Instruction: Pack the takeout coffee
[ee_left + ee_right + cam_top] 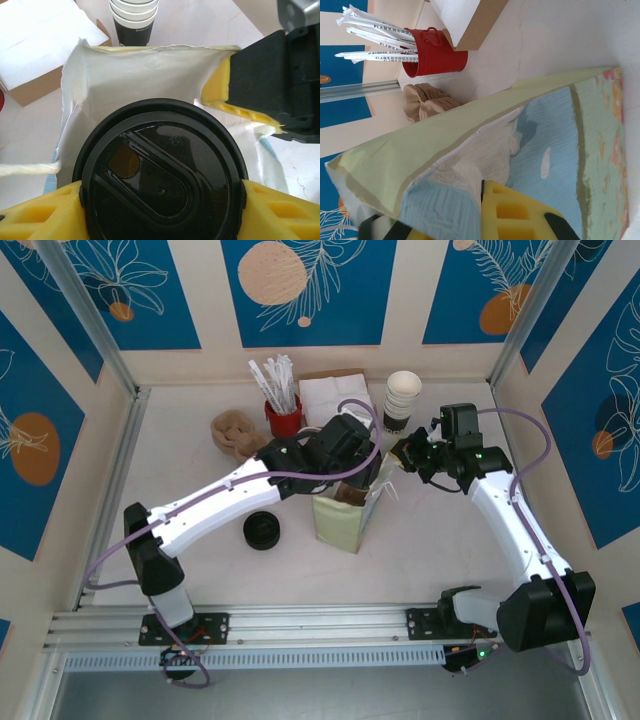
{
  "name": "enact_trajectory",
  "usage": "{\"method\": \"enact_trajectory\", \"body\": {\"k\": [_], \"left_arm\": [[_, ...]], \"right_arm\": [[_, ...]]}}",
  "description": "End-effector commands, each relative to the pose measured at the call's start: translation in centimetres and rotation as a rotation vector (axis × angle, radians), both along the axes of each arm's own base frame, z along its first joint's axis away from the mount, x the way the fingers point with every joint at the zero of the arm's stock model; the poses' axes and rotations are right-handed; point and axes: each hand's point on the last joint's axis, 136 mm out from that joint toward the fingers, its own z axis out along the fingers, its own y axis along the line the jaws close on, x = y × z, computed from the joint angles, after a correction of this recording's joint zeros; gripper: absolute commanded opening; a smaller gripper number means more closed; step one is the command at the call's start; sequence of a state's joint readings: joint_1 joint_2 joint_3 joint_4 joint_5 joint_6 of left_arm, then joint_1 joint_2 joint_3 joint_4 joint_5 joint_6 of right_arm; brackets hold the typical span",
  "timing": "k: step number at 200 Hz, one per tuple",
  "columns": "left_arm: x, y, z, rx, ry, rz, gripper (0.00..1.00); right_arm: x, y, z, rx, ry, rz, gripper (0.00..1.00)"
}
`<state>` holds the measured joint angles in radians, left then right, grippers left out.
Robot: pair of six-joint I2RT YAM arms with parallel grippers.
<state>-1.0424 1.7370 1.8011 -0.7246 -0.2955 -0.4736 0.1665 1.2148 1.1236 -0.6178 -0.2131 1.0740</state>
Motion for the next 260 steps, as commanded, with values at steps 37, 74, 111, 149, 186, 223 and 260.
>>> {"method": "enact_trajectory", "body": {"k": [37,74,111,149,186,223,260], "left_arm": [[1.4,-0.9,-2.9,0.023,0.014,0.031,0.66],[1.6,-0.8,-4.6,0.055,0.029,0.042,0.65],[1.2,-0.9,-3.9,0.026,0.041,0.034,0.65],[0.3,-2.1,-2.1,-0.003,0.028,-0.005,0.64],[0.3,-2.4,-3.0,0.019,0.029,0.0,0.65],[1.0,-2.2,-4.6,0.063,0.012,0.018,0.65],[1.5,-2.1,-5.4,0.074,0.0,0.01,0.65]], "right_arm": [[-0.8,0.6,-0.3,0.027,0.024,0.032,0.0],[-1.3,0.6,-0.8,0.022,0.037,0.047,0.0],[-1.3,0.0,-0.7,-0.013,0.041,0.044,0.0],[-1.1,0.1,-0.4,-0.007,0.039,0.033,0.0],[-1.2,0.3,-0.1,0.002,0.031,0.042,0.0],[-1.5,0.7,0.1,0.021,0.029,0.062,0.0],[-2.2,0.9,-0.3,0.016,0.043,0.102,0.0]]}}
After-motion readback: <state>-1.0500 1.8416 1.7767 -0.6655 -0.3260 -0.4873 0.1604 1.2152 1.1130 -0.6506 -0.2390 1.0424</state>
